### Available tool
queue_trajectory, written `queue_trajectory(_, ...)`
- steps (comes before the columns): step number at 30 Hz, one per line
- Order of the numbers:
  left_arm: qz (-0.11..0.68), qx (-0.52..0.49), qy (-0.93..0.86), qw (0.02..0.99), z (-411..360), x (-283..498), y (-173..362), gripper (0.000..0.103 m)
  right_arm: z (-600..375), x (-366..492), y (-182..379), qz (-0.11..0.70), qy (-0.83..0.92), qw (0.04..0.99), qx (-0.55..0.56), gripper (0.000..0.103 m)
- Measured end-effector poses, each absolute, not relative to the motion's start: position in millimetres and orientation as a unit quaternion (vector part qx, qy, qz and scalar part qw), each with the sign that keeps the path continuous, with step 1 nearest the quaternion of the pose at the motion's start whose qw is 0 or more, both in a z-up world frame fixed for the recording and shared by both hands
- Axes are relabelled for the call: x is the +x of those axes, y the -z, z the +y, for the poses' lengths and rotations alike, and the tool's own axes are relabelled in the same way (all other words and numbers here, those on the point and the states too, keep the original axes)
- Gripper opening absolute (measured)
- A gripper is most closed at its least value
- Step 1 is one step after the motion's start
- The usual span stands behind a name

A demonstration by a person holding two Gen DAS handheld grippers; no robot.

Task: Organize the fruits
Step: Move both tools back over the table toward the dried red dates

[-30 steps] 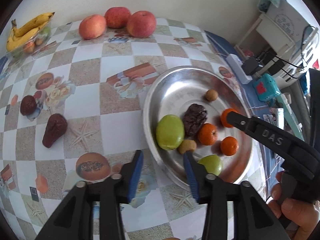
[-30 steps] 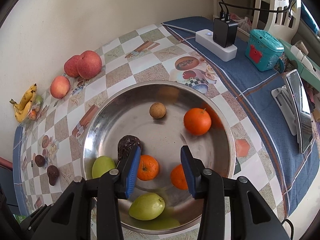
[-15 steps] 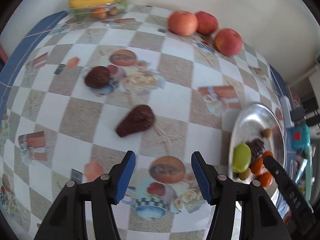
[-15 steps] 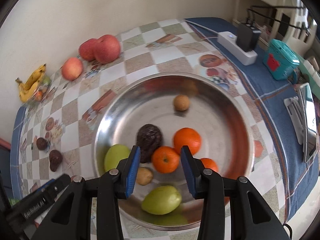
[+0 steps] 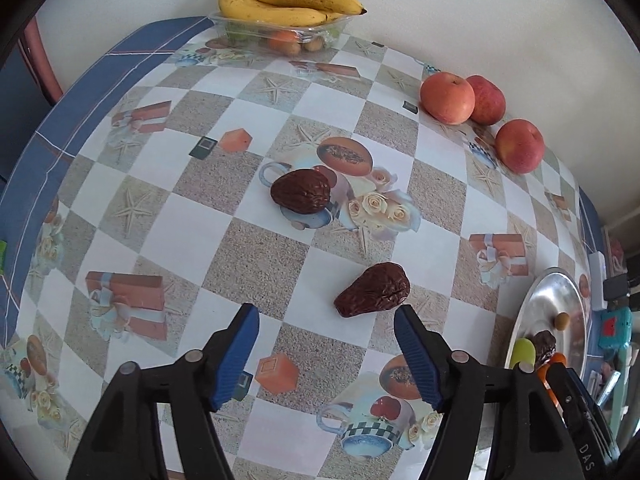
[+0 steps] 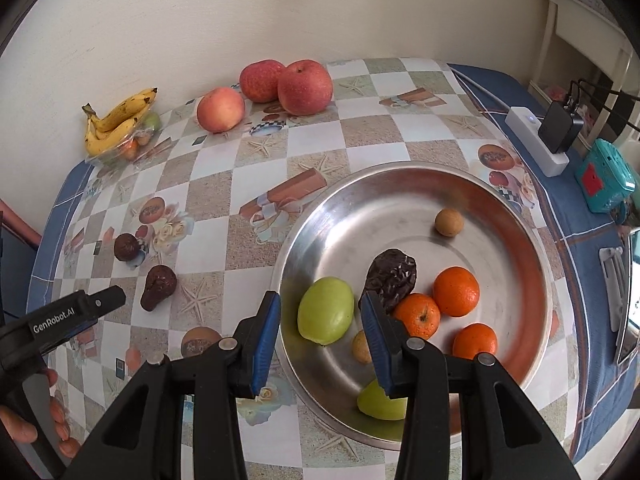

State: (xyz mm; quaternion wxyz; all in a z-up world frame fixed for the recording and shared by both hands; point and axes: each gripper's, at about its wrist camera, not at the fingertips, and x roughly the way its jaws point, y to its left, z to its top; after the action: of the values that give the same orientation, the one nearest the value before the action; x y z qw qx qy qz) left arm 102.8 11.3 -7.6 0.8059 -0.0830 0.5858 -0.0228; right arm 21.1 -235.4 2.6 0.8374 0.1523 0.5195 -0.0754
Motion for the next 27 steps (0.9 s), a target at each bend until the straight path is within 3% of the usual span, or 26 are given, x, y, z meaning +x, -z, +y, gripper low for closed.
queue_trajectory(10, 0.586, -0.069, 0.026, 0.807, 6, 104, 10, 0.085, -236, 21, 2, 0.526, 0.078, 0.833, 0.152, 0.043)
queue_trajectory(12, 0.585, -0.064, 0.024, 0.808, 6, 104, 12, 0.1, -236, 21, 3, 0.527, 0.078, 0.833, 0.151, 0.043)
queue_trajectory(14, 0.581, -0.053, 0.025, 0.812, 5, 104, 14, 0.103, -235, 21, 4, 0.528, 0.078, 0.832, 0.15, 0.044)
queue_trajectory(17, 0.585, -0.034, 0.023, 0.81, 1, 104, 18, 0.103, -234, 22, 8, 0.534, 0.084, 0.83, 0.139, 0.078)
queue_trajectory(18, 0.587, -0.033, 0.024, 0.809, 1, 103, 20, 0.103, -233, 23, 10, 0.536, 0.087, 0.829, 0.133, 0.082)
queue_trajectory(21, 0.593, -0.034, 0.024, 0.804, 1, 104, 24, 0.103, -233, 23, 17, 0.544, 0.093, 0.825, 0.123, 0.085)
queue_trajectory(23, 0.595, -0.03, 0.021, 0.803, 1, 104, 26, 0.103, -233, 23, 20, 0.547, 0.097, 0.823, 0.118, 0.095)
queue_trajectory(27, 0.598, -0.027, 0.016, 0.801, 3, 105, 28, 0.103, -235, 22, 21, 0.544, 0.105, 0.824, 0.116, 0.096)
